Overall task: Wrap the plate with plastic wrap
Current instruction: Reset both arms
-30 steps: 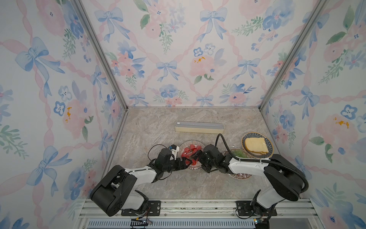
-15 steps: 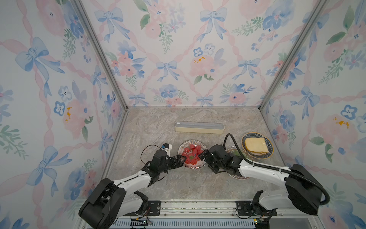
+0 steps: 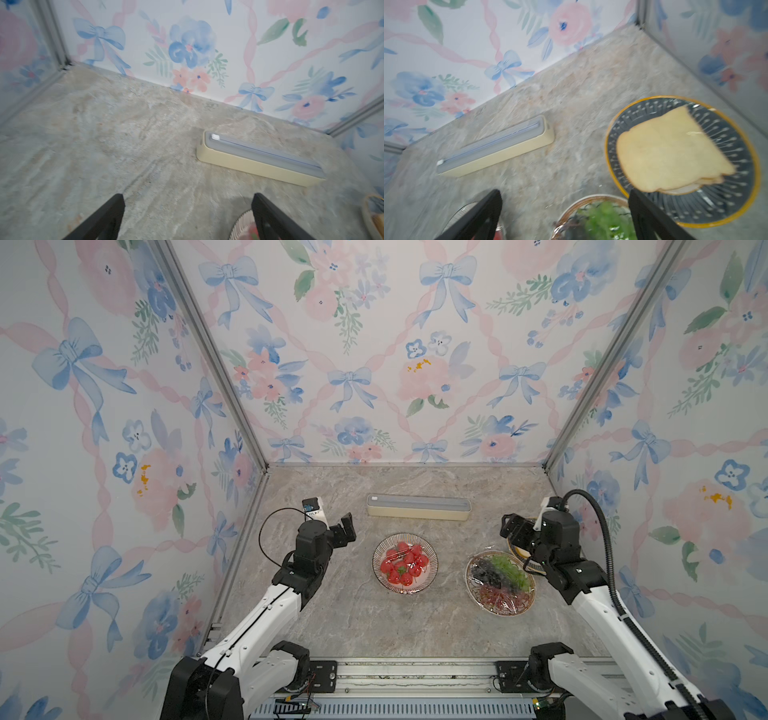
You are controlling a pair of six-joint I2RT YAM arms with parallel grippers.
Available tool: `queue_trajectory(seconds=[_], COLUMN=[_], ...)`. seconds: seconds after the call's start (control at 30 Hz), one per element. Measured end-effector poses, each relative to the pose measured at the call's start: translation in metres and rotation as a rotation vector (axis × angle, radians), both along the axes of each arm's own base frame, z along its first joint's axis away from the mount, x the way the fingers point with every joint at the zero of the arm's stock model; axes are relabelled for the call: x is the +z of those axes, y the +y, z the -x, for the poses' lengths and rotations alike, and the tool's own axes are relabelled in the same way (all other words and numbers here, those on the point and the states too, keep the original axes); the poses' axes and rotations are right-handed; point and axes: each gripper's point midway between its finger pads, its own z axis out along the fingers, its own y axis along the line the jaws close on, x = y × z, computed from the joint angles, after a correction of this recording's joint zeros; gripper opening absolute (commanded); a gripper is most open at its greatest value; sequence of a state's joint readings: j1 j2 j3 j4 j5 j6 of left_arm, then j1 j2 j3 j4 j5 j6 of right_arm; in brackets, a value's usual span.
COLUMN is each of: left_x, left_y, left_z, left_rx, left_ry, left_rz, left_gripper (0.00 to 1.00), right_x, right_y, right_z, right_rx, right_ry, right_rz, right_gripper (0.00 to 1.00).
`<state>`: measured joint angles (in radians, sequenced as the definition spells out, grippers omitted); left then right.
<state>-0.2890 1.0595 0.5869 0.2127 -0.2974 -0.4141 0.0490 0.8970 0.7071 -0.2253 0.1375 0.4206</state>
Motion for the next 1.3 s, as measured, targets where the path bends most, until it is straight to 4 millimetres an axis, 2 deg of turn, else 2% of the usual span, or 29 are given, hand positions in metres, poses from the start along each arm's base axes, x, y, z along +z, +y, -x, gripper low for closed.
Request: queue_trajectory(seconds=[0.03,0.1,0.23,0.33,0.6,0.73,0.97,1.17,1.3], left_x=[-0.002,-0.014,-0.048,-0.065,-0.062,-0.066,-0.081,-0.100,-0.091], left_y=[0.007,0.020,0.036,0.047,0.051,0.045,0.029,0.053,0.054], left_z=[-0.002,-0.003,0.008,0.011,0.002,0.002,0.002,0.001,-0.002], left_rx=[0.029,0.086,0.134,0.161,0.143,0.085,-0.039,-0.009,-0.001], left_ry=[-0.002,-0.009,0.000,0.016,-0.072,-0.107,-0.143,-0.132,-0.167], left_rz=[-0.019,-0.066,-0.158,-0.227,-0.291,-0.307,-0.343,-0.306,-0.285], left_gripper=[0.98,0.98,0.98,0.98,0.98,0.98,0.98,0.98,0.98], right_x=[-0.007,-0.033,-0.091,-0.114,-0.132,-0.147,-0.121,-0.116,-0.116], right_y=[-0.008,-0.022,-0.032,-0.034,-0.028,-0.018,-0.013,-0.011,-0.011], right_z=[0.000,0.001,0.007,0.002,-0.034,-0.039,-0.045,-0.046,-0.047], right_rx=[-0.008,-0.013,0.005,0.022,0.084,0.132,0.161,0.167,0.170], right_ry=[-0.003,0.002,0.046,0.036,-0.106,-0.145,-0.266,-0.289,-0.292], right_rz=[0.017,0.062,0.125,0.155,0.183,0.196,0.202,0.203,0.203], right_gripper=[0.97,0.97,0.97,0.97,0.97,0.97,0.97,0.97,0.97])
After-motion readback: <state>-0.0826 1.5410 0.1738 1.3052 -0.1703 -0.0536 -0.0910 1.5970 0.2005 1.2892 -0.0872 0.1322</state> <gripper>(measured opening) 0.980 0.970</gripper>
